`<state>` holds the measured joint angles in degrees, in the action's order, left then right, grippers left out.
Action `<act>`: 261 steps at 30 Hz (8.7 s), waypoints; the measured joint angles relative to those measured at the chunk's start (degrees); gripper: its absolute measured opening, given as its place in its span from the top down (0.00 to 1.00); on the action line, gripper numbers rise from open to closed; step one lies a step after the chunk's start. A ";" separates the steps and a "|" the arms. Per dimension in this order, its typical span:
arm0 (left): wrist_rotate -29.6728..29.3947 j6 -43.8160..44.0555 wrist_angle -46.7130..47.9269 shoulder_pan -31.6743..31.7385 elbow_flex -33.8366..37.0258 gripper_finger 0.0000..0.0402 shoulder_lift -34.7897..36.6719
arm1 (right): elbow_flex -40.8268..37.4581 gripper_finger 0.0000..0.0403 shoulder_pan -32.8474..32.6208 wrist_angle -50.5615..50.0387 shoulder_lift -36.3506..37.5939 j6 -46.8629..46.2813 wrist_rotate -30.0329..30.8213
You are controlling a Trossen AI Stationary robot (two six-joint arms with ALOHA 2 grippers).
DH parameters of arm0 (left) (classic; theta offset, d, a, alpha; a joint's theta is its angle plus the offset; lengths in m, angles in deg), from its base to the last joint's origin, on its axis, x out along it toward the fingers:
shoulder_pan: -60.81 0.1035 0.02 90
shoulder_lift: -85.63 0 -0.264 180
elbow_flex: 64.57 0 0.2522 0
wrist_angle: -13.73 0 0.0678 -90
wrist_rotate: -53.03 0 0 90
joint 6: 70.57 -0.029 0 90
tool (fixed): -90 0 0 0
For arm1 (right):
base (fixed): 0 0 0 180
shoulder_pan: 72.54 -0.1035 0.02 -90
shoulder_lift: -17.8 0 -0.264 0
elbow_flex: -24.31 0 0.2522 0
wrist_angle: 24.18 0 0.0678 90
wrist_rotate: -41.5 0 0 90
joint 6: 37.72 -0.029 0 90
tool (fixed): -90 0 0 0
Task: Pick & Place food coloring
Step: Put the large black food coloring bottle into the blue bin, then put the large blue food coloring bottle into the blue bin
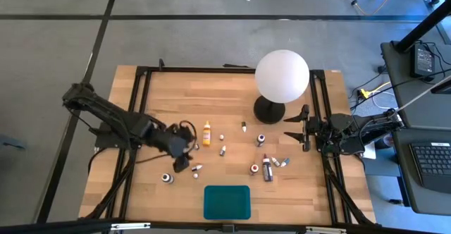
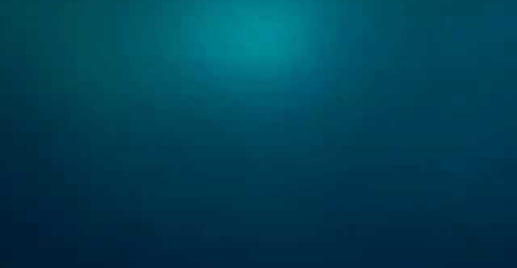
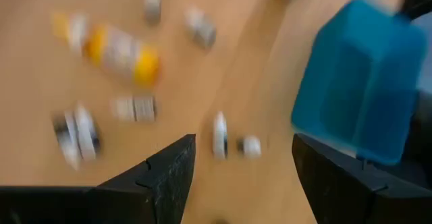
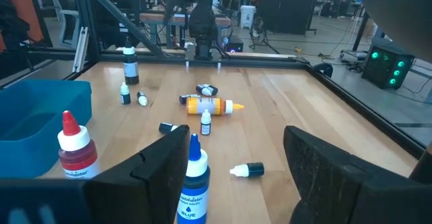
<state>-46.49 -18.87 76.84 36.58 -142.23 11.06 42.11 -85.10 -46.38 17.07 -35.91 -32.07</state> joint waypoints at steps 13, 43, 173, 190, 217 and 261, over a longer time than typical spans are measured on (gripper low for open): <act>7.48 38.47 12.84 -14.47 -0.44 0.40 -8.46 | 0.01 0.40 0.00 0.02 0.00 -0.17 0.00; 7.73 42.53 12.08 -18.27 -0.42 0.46 -16.87 | 0.01 0.40 0.00 1.33 0.02 0.22 0.02; 12.97 -7.39 14.96 -4.87 -40.42 0.63 -45.07 | 0.01 0.40 0.00 0.82 0.01 2.96 1.57; 13.56 -10.53 22.32 -3.47 -40.31 0.63 -40.05 | 0.01 0.40 0.00 0.60 0.00 2.97 1.55; -21.40 -14.42 24.33 -2.55 -39.97 0.57 -37.46 | 0.00 0.40 0.00 0.91 0.00 2.95 1.55; -20.79 -45.56 -72.17 -4.41 38.11 0.49 14.32 | 22.93 0.40 -0.04 -2.99 -40.35 -0.69 -3.22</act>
<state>-67.28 -64.43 4.66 32.17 -104.12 25.38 65.03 -85.14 -49.37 -23.28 -36.61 -35.30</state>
